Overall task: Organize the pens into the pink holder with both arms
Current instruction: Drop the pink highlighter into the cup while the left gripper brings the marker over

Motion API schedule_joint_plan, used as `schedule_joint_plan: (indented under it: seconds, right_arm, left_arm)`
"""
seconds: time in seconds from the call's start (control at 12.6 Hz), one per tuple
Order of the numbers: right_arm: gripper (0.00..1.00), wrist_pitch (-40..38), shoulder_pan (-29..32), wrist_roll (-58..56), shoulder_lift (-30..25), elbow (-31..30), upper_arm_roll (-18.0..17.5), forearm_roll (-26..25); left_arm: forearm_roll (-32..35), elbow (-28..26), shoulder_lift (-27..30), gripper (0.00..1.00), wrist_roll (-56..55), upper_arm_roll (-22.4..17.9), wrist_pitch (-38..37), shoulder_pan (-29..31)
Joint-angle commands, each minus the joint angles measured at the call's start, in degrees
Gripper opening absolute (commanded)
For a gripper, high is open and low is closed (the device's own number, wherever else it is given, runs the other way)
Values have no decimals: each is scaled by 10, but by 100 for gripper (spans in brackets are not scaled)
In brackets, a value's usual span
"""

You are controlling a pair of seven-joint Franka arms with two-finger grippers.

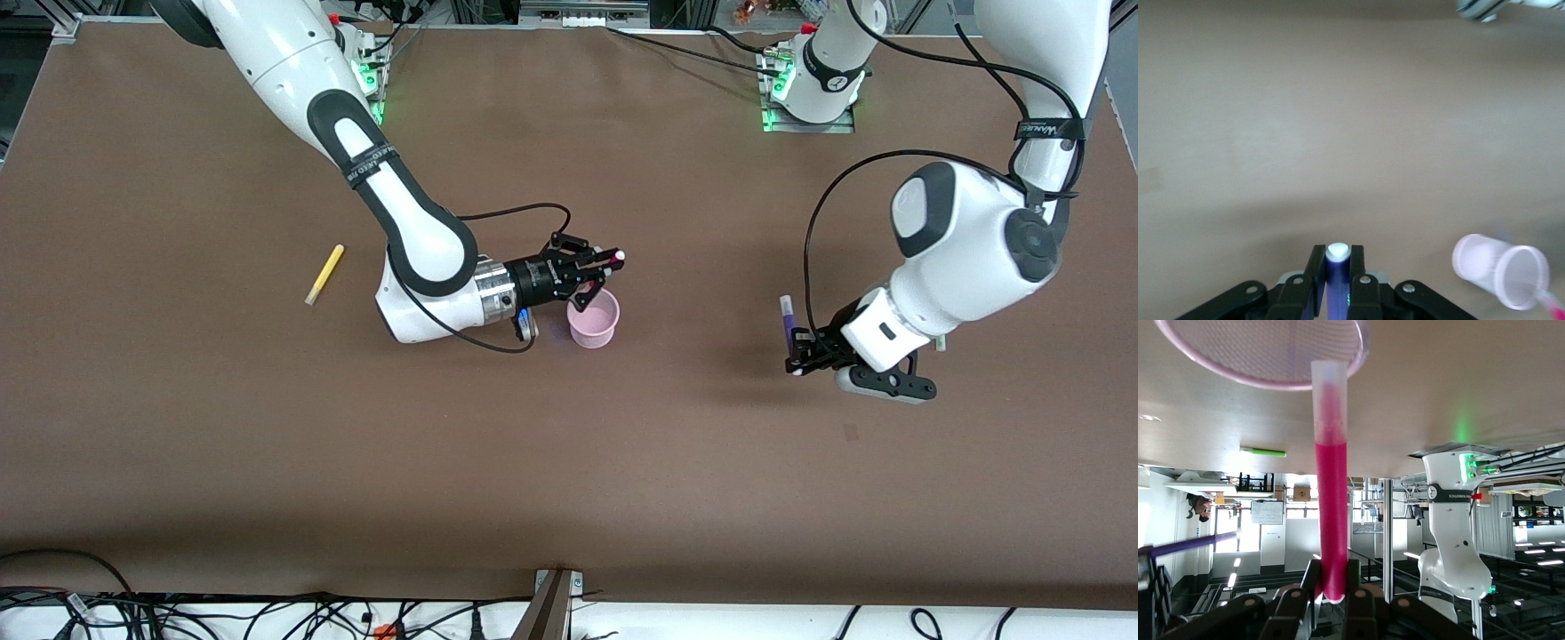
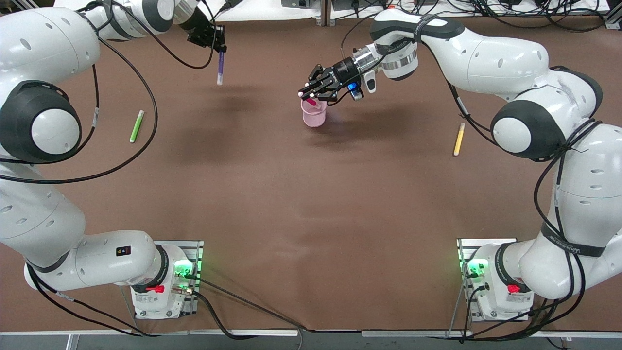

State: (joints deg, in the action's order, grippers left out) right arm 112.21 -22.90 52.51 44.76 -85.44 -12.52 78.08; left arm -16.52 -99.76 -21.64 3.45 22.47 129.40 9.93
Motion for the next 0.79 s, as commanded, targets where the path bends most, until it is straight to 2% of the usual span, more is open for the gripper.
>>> schedule_joint_plan:
  seconds: [0.0, 0.24, 0.48, 0.56, 0.64, 0.72]
  right_arm:
    - [0, 8, -8, -4, 25, 43, -1, 8]
    - [0, 9, -7, -8, 46, 63, 1, 6]
    - [0, 11, -7, -14, 63, 80, 3, 1]
    - [11, 12, -7, -19, 64, 80, 6, 1]
    - [62, 12, -7, -23, 64, 80, 9, 1]
    - [100, 11, -2, -23, 60, 80, 11, -1]
  left_arm:
    - [-117, 30, -10, 0, 100, 2, -13, 3]
    - [-165, 59, -13, 0, 174, 10, -55, -10]
    - [-197, 74, -24, 0, 283, 47, -70, -10]
    - [-198, 74, -26, 0, 311, 52, -70, -11]
    - [-199, 76, -33, 0, 340, 57, -70, -11]
    - [-212, 76, -37, 0, 371, 64, -68, -11]
